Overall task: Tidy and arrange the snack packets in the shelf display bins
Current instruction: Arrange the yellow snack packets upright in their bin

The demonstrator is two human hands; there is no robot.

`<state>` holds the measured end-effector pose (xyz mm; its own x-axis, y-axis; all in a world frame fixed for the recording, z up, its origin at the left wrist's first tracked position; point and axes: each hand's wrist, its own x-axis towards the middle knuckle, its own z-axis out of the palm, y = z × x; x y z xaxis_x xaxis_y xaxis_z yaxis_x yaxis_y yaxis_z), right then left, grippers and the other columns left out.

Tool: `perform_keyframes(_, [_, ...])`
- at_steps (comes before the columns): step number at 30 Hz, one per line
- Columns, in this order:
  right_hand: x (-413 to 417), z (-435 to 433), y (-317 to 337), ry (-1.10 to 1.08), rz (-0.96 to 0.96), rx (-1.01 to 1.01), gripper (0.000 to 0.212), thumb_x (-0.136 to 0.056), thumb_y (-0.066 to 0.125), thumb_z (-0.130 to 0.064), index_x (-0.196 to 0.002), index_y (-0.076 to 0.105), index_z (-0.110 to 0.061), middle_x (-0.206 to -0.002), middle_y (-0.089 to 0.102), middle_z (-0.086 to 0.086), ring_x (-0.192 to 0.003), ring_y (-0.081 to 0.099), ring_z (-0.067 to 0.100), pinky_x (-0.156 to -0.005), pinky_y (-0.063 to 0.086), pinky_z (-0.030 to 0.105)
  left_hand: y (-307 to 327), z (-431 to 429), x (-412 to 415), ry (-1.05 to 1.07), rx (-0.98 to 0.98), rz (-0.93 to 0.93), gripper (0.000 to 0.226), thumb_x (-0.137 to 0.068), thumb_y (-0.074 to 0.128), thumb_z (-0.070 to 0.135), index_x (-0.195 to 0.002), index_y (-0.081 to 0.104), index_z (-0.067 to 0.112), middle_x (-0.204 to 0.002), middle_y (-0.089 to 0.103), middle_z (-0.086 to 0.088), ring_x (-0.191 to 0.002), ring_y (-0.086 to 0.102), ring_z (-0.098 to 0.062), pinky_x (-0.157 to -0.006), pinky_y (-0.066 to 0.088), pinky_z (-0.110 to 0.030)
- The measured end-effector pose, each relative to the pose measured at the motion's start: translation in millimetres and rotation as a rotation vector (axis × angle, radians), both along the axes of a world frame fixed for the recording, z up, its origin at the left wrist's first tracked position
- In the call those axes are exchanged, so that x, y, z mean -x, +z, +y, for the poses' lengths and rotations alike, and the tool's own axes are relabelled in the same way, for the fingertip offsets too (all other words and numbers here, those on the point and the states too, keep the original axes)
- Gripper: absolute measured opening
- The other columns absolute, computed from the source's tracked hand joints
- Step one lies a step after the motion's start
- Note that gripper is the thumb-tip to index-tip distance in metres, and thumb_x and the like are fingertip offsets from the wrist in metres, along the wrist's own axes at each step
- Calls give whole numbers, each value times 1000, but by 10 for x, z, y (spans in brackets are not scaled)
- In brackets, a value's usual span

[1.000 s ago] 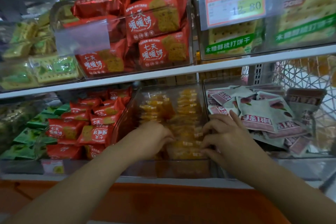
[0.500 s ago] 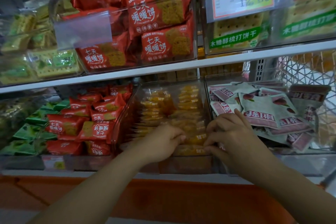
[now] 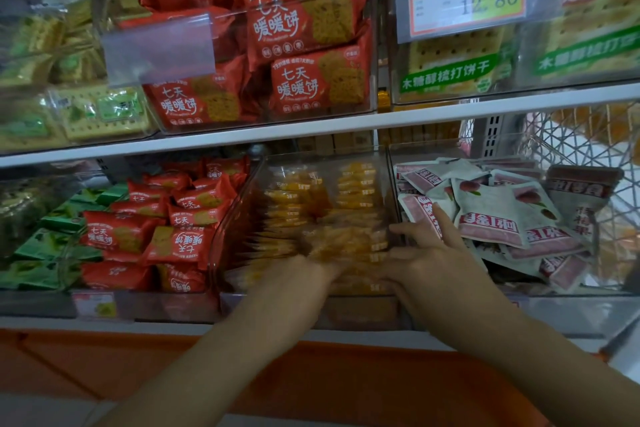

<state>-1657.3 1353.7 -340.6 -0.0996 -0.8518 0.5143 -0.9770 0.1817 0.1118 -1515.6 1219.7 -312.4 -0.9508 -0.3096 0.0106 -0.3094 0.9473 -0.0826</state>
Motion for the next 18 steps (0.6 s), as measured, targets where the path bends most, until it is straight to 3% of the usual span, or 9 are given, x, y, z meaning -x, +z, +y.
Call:
perform_keyframes(2, [-15, -8, -7, 3, -10, -31, 24, -55, 86, -25, -71, 73, -35, -73, 69, -13, -105, 61, 25, -102, 30, 61, -122, 42, 27, -25, 64, -42, 67, -90, 43, 1, -144, 25, 34, -102, 64, -5, -95, 62, -24, -74, 51, -38])
perform_keyframes(4, [9, 34, -30, 20, -46, -15, 6, -73, 67, -36, -75, 71, -35, -81, 69, -15, -110, 58, 20, -106, 24, 55, -159, 23, 0, -48, 12, 1, 63, -91, 45, 4, -144, 24, 31, -104, 65, -6, -93, 62, -24, -74, 53, -40])
perform_keyframes(6, [54, 64, -3, 30, -217, -6, 30, -79, 45, -49, -86, 70, -34, -91, 68, -17, -112, 57, 12, -109, 28, 50, -80, -37, -85, -37, -133, 97, 50, -97, 47, 22, -142, 32, 36, -113, 65, 0, -100, 61, -18, -81, 51, -37])
perform_keyframes(8, [95, 74, 38, 46, -360, 68, 38, -81, 43, -53, -98, 69, -30, -101, 68, -14, -111, 56, 11, -105, 36, 51, 38, -154, -185, 18, -252, 224, 38, -96, 49, 33, -134, 47, 37, -120, 62, 11, -107, 58, -9, -89, 49, -32])
perform_keyframes(11, [95, 22, 26, 13, -326, 39, 45, -82, 43, -52, -107, 69, -25, -106, 69, -10, -113, 55, 19, -94, 45, 55, 109, -385, -224, 113, -295, 442, 29, -93, 56, 27, -121, 61, 31, -114, 62, 13, -101, 58, -4, -88, 51, -32])
perform_keyframes(15, [105, -50, -24, -21, -259, -35, 49, -80, 37, -60, -101, 70, -30, -105, 69, -13, -121, 51, 26, -100, 34, 57, 88, -497, -24, 132, -188, 305, 26, -91, 58, 31, -117, 62, 31, -120, 58, 12, -109, 55, -8, -90, 49, -31])
perform_keyframes(18, [128, -61, -35, -42, -236, -35, 52, -83, 30, -68, -94, 69, -35, -115, 63, -11, -127, 40, 23, -102, 26, 55, 108, -535, 142, 105, -175, 188, 23, -91, 58, 29, -113, 65, 30, -118, 62, 11, -108, 56, -9, -90, 48, -31])
